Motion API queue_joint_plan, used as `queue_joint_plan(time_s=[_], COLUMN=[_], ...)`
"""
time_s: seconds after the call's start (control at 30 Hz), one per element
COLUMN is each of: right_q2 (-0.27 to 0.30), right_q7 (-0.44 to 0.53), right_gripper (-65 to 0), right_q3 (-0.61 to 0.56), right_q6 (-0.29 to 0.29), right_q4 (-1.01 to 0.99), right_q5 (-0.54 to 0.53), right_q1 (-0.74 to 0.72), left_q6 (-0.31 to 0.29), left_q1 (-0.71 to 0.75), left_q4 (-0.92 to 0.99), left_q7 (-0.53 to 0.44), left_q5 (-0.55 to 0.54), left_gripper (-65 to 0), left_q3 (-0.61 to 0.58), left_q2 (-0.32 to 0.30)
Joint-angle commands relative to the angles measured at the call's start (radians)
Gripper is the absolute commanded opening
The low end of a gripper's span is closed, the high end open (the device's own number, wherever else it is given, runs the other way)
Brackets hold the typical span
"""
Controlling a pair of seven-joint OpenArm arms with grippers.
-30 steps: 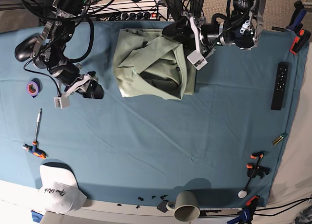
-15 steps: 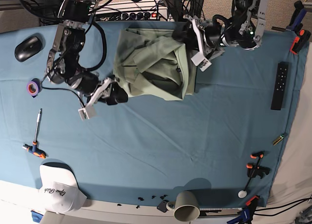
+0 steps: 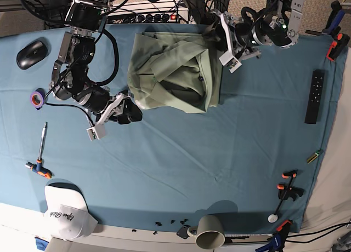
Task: Fold the T-shirt properly
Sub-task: 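Release the folded shirt and raise both grippers away, then move both grippers to the sides of the folded green shirt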
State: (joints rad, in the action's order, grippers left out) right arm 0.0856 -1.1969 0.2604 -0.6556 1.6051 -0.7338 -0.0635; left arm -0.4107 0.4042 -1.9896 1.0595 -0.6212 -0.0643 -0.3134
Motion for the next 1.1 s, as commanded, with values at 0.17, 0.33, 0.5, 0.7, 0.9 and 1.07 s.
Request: queue_joint_plan(time_s=[0.17,0.33,0.5,0.7,0.9,1.07], right_q2=[0.008,0.008,0.008,0.008,0.008,0.008], right_q7=[0.022,0.022,0.023,0.023,0.023,0.023], right_gripper=[-38.4,-38.4,-38.4,-38.4,-38.4,-38.4], right_q3=[0.001,0.001,0.001,0.001,0.001,0.001], right_q6=[-0.007,-0.007,-0.007,-0.007,-0.007,-0.007], right_q4=[0.016,0.016,0.016,0.016,0.016,0.016], right_q5=[-0.024,-0.024,-0.008,-0.002,-0.002,-0.003], right_q1=[-0.02,-0.02,-0.02,-0.02,-0.02,-0.019], left_q6=[0.023,0.024,0.026,0.026,0.026,0.024], left_q1=[0.0,0.0,0.001,0.015,0.017,0.017], left_q4=[-0.014,-0.014,-0.014,-0.014,-0.014,-0.014], left_q7=[-0.002,0.014,0.017,0.022,0.023,0.014], left_q5=[0.076,0.113,0.113,0.113,0.094,0.014], left_gripper=[-34.5,-34.5,-34.5,-34.5,-34.5,-34.5], left_q3=[0.002,0.002,0.002,0.002,0.002,0.002], left_q2=[-0.006,-0.019,-0.056,-0.072,-0.072,-0.065])
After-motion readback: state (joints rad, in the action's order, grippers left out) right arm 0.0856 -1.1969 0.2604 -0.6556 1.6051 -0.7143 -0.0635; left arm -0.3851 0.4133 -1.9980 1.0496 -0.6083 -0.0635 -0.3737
